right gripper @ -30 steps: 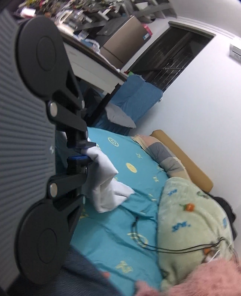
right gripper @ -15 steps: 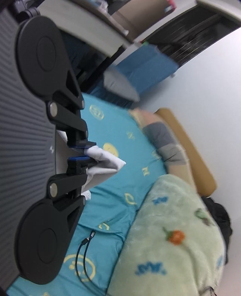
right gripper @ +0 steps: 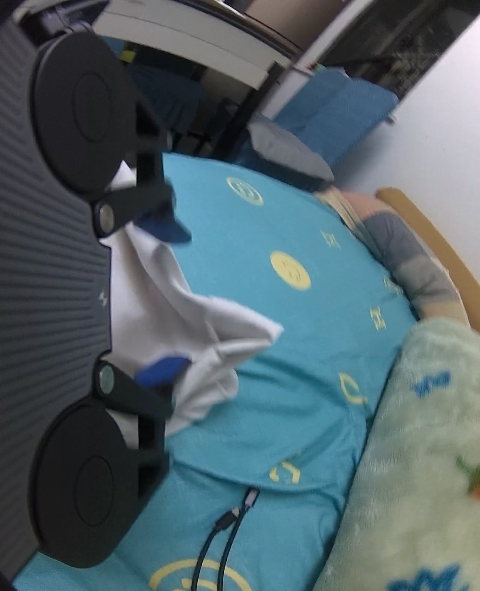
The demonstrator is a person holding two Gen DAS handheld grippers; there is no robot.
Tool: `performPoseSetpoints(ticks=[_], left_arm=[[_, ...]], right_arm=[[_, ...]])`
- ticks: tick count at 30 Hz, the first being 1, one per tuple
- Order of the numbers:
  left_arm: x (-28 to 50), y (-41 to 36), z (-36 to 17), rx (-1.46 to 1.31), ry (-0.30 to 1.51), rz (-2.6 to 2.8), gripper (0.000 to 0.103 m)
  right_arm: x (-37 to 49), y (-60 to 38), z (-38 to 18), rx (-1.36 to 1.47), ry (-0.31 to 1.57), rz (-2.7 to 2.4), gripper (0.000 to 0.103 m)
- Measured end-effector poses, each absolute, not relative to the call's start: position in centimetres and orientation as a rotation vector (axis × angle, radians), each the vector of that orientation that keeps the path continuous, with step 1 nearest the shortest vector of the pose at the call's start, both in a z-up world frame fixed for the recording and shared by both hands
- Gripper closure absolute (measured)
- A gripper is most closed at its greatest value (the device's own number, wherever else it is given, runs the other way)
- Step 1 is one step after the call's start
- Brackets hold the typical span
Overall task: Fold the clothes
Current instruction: 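Lift the folded white shirt bundle off the sheet with both grippers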
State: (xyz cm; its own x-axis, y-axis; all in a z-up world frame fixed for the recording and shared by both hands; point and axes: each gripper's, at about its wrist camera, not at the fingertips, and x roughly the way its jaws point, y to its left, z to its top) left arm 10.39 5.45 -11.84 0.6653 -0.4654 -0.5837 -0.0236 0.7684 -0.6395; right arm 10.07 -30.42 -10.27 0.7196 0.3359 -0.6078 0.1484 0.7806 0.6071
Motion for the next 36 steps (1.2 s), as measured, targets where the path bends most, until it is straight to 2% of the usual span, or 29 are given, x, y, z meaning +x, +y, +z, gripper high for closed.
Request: performPoseSetpoints(ticks=[1, 2, 8, 13, 18, 21, 25, 30, 32, 36], left_arm=[[9.8, 5.4, -11.3, -0.669, 0.806, -0.282, 0.032], [9.3, 5.4, -10.6, -0.678, 0.8, -0.3, 0.026], [3.9, 5.1, -8.6, -0.715, 0.864, -0.373, 0.016], [0.6, 5.4, -10.6, -0.852, 1.026, -0.329, 0.016], [0.9, 6.2, -13.2, -0.962, 1.076, -0.276, 0.016], [1.2, 6.8, -14.5, -1.012, 1.097, -0.239, 0.016], [1.7, 7.5, -16.4, -1.08, 1.124, -0.188, 0.021], [2.3, 8.4, -18.7, -1.162, 1.155, -0.124, 0.043], [2.3, 8.8, -18.9, -1.172, 1.16, -0.106, 0.054], [2.1, 9.5, -19.3, -1.212, 1.152, -0.101, 0.066]], right_arm=[[9.6, -30.3, -9.8, 0.687, 0.772, 0.12, 0.021], [9.0, -30.3, -9.3, 0.699, 0.776, 0.124, 0.021], [3.9, -31.2, -8.6, 0.897, 0.837, 0.159, 0.019], [0.1, -31.9, -10.7, 1.14, 0.883, 0.119, 0.022], [-2.5, -31.6, -9.7, 1.161, 0.816, 0.082, 0.019], [-2.7, -30.6, -10.3, 1.196, 0.86, 0.151, 0.019], [-1.4, -28.9, -13.3, 1.259, 0.994, 0.214, 0.02], [-0.2, -29.6, -16.6, 1.305, 1.085, 0.114, 0.02], [-0.3, -30.8, -17.2, 1.38, 1.04, 0.091, 0.021], [-0.4, -32.4, -16.5, 1.355, 0.955, 0.031, 0.027]])
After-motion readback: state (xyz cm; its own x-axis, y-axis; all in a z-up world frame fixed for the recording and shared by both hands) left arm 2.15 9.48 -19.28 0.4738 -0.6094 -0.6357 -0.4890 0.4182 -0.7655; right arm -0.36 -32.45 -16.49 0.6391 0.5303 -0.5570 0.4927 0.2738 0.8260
